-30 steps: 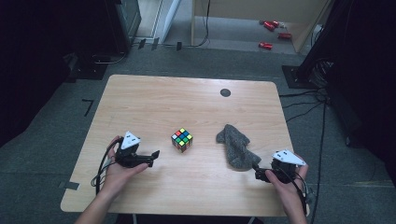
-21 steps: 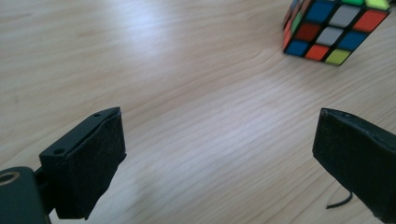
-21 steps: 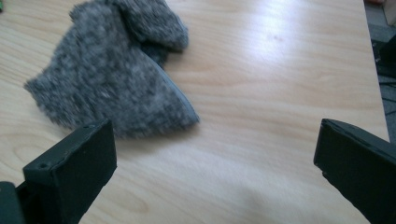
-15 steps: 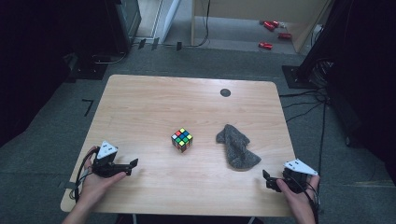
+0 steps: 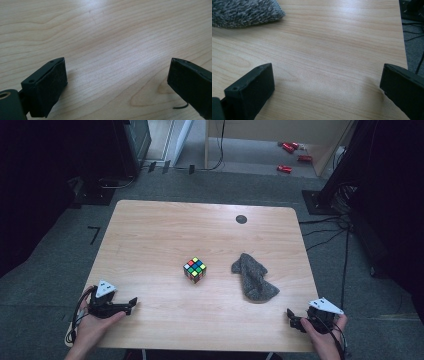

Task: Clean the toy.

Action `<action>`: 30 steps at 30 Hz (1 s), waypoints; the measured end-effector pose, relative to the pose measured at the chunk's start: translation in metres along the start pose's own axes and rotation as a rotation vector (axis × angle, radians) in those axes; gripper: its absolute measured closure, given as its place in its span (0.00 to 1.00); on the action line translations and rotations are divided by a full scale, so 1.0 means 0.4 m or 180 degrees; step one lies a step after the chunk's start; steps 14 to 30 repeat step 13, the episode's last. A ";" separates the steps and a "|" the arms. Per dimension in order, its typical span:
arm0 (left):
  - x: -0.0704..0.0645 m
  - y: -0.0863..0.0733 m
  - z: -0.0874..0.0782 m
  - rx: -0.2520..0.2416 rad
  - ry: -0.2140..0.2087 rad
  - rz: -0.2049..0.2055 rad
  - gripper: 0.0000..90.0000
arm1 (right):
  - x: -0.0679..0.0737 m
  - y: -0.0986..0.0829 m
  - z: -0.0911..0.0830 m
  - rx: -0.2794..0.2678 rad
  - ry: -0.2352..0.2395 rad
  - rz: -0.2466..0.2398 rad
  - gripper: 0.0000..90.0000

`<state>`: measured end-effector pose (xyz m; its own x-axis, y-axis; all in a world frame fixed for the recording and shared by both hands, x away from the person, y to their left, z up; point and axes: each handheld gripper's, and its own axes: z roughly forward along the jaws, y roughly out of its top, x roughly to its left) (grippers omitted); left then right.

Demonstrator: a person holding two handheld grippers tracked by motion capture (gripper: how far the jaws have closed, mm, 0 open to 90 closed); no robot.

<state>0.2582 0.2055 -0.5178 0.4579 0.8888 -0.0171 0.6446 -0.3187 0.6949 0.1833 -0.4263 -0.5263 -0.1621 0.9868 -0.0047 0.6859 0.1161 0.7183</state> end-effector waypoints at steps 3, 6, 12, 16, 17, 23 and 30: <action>-0.008 0.000 0.003 0.0033 0.0048 0.0086 0.04 | -0.007 -0.001 0.001 0.0042 0.0094 0.0057 0.00; -0.007 0.001 0.003 0.0037 0.0041 0.0095 0.03 | -0.008 -0.002 0.000 0.0042 0.0105 0.0038 0.00; -0.008 0.003 0.005 0.0034 0.0046 0.0086 0.03 | -0.008 -0.002 0.000 0.0043 0.0105 0.0042 0.00; -0.008 0.003 0.006 0.0035 0.0049 0.0086 0.03 | -0.008 -0.002 0.000 0.0043 0.0105 0.0041 0.00; -0.008 0.003 0.006 0.0035 0.0049 0.0086 0.03 | -0.008 -0.002 0.000 0.0043 0.0105 0.0041 0.00; -0.008 0.003 0.006 0.0035 0.0049 0.0086 0.03 | -0.008 -0.002 0.000 0.0043 0.0105 0.0041 0.00; -0.008 0.003 0.006 0.0035 0.0049 0.0086 0.03 | -0.008 -0.002 0.000 0.0043 0.0105 0.0041 0.00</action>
